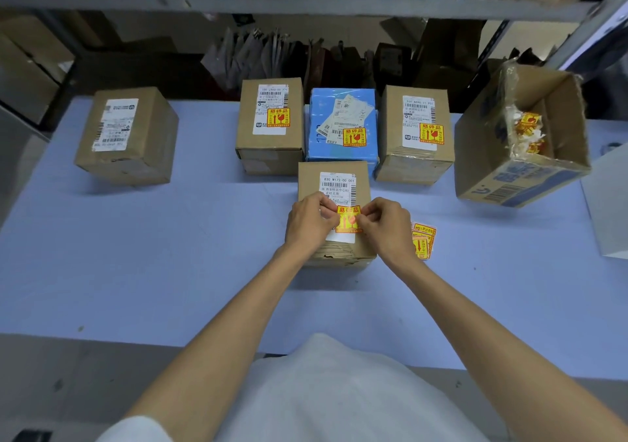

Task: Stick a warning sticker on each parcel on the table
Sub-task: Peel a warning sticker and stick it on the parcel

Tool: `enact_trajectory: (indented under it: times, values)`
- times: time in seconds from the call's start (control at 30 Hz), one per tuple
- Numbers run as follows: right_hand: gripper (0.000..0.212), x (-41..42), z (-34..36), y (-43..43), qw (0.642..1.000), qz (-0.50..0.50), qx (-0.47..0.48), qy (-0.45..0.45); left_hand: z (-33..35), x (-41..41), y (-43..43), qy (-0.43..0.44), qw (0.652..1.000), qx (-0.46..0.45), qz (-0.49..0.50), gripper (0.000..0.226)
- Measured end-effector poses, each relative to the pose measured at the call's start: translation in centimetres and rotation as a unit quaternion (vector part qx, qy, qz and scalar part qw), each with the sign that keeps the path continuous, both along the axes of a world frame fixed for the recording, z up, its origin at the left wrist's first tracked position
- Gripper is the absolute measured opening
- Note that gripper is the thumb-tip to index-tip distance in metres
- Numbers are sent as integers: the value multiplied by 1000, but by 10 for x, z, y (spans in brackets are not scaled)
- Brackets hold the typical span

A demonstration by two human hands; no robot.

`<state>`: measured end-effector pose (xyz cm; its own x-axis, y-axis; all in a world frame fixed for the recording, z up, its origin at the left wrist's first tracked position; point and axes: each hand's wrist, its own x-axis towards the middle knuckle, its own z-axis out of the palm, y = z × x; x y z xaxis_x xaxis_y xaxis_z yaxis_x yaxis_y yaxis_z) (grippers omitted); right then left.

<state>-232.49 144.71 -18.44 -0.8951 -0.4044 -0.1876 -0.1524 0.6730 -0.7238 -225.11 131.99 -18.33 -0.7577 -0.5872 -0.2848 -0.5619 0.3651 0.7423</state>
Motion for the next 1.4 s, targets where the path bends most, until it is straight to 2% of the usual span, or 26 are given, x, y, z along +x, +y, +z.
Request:
enact_trajectory:
  times: [0.13,0.3,0.47,0.53,0.63,0.77,0.93,1.1,1.2,1.3,1.4]
  values:
    - [6,0,1,-1,999,18,36,25,1,0,2,-2,1000,-16,-8,13]
    - [19,4,1,-1,983,56,143,104,-1,2,1,10,999,-45,-24,16]
    - [34,10,-8,6,987,23,100,125,-4,9,-4,30,997,-57,-42,28]
    - [41,7,-8,9,992,5,44,120,-4,11,-6,49,997,-46,-31,31]
    - [15,5,-10,11,991,40,-25,126,-5,13,-5,92,995,-30,-40,20]
    - [14,7,-18,13,989,93,-17,117,-6,14,-5,63,993,-52,-83,14]
    - [21,5,-23,20,990,82,-44,105,-5,16,-12,36,993,-84,-78,12]
    - [34,3,-20,14,993,67,-77,53,-3,15,-11,28,990,-95,-99,25]
    - [26,0,-20,16,993,70,-84,49,-4,17,-15,26,989,-91,-109,28]
    - [24,-2,-19,18,993,76,-71,51,-4,18,-17,23,990,-79,-110,32]
    - [33,-2,-18,16,994,88,-41,57,-4,17,-15,21,990,-83,-113,30]
